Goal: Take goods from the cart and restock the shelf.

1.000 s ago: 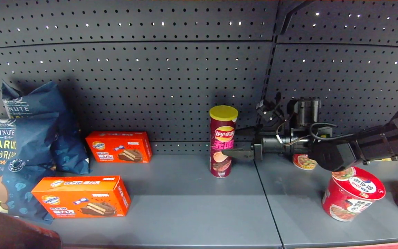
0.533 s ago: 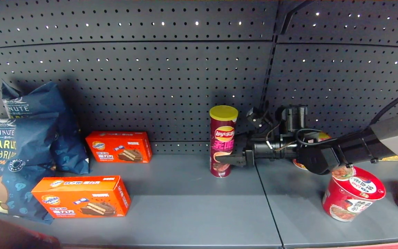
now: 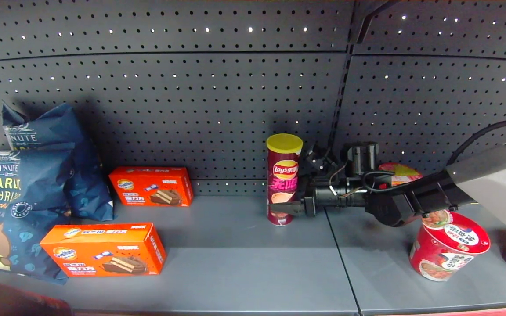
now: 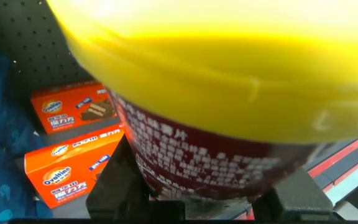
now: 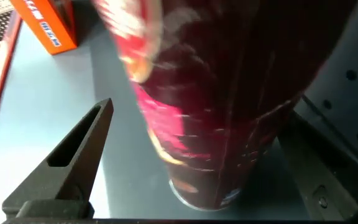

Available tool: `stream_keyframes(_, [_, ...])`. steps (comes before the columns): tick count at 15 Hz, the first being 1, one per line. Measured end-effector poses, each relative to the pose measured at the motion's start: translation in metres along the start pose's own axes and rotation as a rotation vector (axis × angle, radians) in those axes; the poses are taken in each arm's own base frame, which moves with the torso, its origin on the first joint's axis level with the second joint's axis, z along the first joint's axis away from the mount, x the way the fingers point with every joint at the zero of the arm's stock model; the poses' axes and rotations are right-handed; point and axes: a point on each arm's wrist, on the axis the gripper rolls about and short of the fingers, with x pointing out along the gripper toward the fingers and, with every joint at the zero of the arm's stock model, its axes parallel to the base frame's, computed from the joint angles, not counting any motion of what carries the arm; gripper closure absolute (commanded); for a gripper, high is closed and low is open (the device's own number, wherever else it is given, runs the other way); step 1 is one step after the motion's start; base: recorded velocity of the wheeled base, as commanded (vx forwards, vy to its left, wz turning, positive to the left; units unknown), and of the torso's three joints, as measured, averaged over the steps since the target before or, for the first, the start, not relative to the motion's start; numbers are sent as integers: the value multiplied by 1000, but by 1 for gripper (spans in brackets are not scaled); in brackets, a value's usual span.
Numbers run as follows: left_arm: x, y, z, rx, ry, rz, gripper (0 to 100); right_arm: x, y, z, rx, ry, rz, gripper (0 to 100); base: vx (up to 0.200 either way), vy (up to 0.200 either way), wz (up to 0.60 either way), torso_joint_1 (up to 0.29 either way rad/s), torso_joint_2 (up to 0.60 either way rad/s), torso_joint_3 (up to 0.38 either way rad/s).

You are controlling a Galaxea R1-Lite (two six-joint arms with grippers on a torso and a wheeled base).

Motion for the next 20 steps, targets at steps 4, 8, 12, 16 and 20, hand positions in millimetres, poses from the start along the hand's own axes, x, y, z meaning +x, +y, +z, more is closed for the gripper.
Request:
stream_keyframes(4, [0,0,-1,-1,2,4,100,6,-6,-8,0,-2,-2,100,0,0,0,0,0,0])
stream_keyframes(8, [0,0,-3,-4,7,7,100,5,-7,-7,2,-1,-7,100,0,0,0,0,0,0])
stream_keyframes(12, [-1,0,-3,-3,6,3,100,-2,6,4,-13,1,-51,100,0,0,0,0,0,0])
stream_keyframes(16, [-3,-1,-3,0,-2,1,100,-19,37,24,-31,-4,-62,100,0,0,0,0,0,0])
stream_keyframes(20, [-8,-3,-6,-1,-2,2,100,-31,87,34,-33,20,-51,100,0,0,0,0,0,0])
